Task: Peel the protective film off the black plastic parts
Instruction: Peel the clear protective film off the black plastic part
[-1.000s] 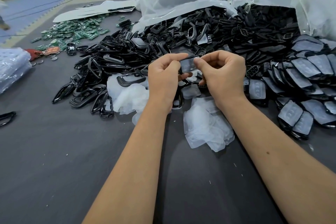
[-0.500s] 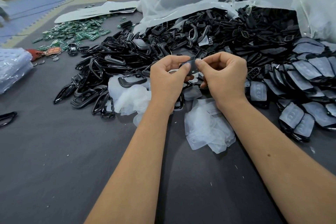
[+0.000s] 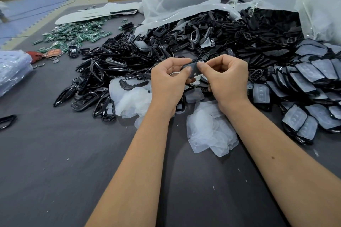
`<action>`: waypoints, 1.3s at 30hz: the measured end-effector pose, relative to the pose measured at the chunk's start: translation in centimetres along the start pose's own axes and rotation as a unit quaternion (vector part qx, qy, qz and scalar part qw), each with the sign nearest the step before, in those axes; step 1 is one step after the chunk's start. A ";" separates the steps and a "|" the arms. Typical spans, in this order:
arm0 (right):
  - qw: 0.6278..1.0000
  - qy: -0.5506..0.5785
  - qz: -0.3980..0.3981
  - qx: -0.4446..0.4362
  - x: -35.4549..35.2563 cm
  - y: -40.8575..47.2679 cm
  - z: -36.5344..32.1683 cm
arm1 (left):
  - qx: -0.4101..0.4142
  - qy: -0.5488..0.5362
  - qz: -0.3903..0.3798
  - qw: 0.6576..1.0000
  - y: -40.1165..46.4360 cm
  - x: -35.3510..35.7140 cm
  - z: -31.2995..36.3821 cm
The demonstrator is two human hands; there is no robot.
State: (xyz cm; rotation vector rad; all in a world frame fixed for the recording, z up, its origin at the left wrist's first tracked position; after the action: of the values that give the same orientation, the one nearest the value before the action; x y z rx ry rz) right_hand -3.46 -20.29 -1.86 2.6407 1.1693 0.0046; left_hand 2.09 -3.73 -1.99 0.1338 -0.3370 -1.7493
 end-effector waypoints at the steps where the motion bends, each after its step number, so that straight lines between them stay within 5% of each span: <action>1: 1.000 0.004 0.000 0.001 0.0 0.0 0.0 | 0.000 -0.002 0.000 1.000 0.0 0.0 0.0; 30: 0.977 0.142 -0.122 0.103 0.7 -0.4 -0.1 | -0.004 -0.020 -0.027 0.999 -0.2 0.4 0.2; 39: 0.998 -0.026 -0.065 0.000 0.5 -0.3 -0.6 | -0.001 0.021 -0.013 1.000 0.1 0.0 0.1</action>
State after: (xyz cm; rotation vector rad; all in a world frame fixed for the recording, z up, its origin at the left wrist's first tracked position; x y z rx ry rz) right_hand -3.42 -19.57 -1.43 2.5437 1.3216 -0.0885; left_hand 2.16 -3.74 -1.86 0.1744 -0.3040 -1.7692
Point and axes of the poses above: each hand's wrist, its own y-axis towards the middle knuckle, its own x-axis out of the palm, z = x × y, the point moved 7 cm from there along y, towards the middle knuckle, and after that the axes turned 5 degrees about x, right-handed, at the moved point
